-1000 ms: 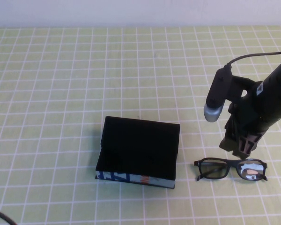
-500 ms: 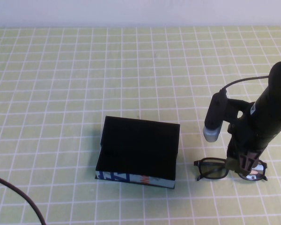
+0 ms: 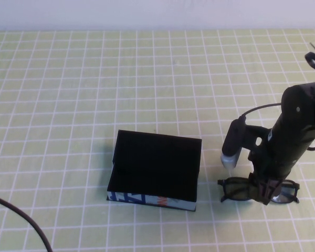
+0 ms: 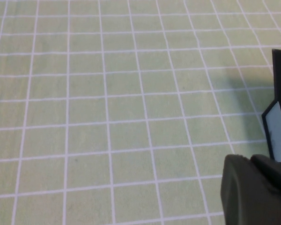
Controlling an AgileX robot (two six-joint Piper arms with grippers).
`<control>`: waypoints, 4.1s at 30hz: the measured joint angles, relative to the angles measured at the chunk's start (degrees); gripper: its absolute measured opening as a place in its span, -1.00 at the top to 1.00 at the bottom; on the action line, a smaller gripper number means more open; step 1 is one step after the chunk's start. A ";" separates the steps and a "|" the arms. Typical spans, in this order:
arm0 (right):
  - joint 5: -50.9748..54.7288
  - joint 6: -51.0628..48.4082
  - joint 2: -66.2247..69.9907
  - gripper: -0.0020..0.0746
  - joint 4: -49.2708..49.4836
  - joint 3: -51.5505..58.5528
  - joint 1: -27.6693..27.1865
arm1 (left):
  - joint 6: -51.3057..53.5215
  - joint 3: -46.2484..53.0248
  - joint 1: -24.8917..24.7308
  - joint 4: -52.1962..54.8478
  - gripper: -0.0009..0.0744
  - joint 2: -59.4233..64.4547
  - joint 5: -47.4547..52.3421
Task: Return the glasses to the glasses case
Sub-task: Pick up the glasses from the table, then place the glasses in the glasses case, then close the glasses case
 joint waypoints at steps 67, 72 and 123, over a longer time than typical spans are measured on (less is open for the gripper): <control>15.01 4.37 18.17 0.26 10.08 -35.97 17.05 | -0.08 0.00 0.00 -4.48 0.98 0.00 -0.50; 17.39 4.37 17.19 0.18 9.01 -38.97 17.05 | 4.46 0.00 0.00 -9.60 0.98 0.00 2.71; 16.78 19.15 22.95 0.99 25.14 -44.18 -2.76 | 63.34 -13.17 -19.48 -50.64 0.98 60.39 -16.88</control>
